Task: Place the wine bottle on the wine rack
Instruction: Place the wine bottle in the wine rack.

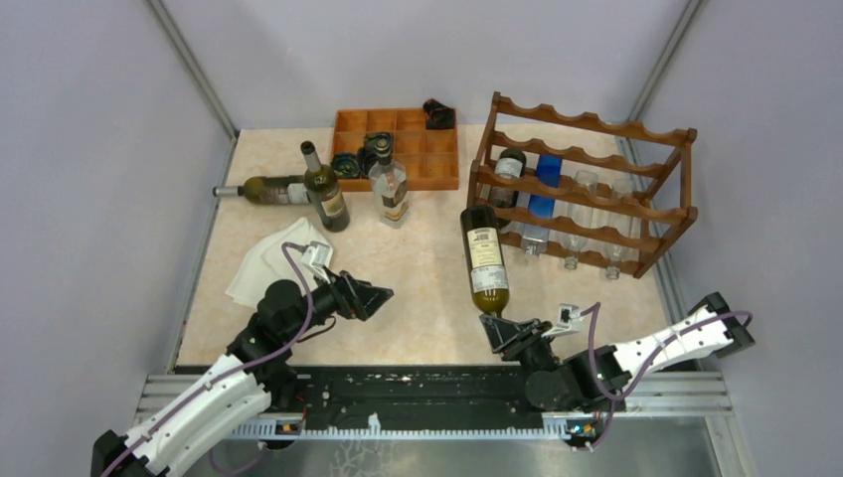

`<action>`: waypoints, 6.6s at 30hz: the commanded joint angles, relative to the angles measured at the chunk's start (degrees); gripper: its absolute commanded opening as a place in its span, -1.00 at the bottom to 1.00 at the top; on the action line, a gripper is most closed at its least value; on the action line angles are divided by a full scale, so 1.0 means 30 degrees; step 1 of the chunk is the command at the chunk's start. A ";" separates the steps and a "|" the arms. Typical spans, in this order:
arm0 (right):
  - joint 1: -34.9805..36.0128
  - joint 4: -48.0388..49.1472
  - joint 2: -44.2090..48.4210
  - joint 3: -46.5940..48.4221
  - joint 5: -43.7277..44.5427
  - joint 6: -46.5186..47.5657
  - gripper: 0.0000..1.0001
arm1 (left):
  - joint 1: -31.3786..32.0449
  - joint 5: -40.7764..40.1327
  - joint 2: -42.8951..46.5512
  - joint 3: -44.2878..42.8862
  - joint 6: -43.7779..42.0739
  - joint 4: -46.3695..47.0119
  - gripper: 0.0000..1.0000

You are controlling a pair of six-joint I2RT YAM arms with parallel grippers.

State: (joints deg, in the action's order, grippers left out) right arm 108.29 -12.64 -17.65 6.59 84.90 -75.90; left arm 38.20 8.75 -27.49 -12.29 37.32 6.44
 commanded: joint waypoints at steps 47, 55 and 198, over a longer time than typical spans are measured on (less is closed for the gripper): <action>-0.1571 -0.5409 0.1752 0.3411 0.4863 -0.1016 -1.00 | -0.0072 0.0509 -0.1816 -0.0879 -0.0374 0.1643 0.97; -0.2084 -0.5870 0.1665 0.3461 0.4834 -0.1649 -1.00 | -0.0068 0.0627 -0.2138 -0.0999 -0.0340 0.1931 0.97; -2.3057 2.2196 -2.0226 0.9154 -1.0181 1.1348 -1.00 | -0.0222 0.4257 -0.6565 -0.2888 -0.1084 0.4938 0.97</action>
State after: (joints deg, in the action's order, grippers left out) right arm 40.34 45.84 -78.83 29.12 54.63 -41.56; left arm 37.82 20.51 -46.89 -18.52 34.63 19.79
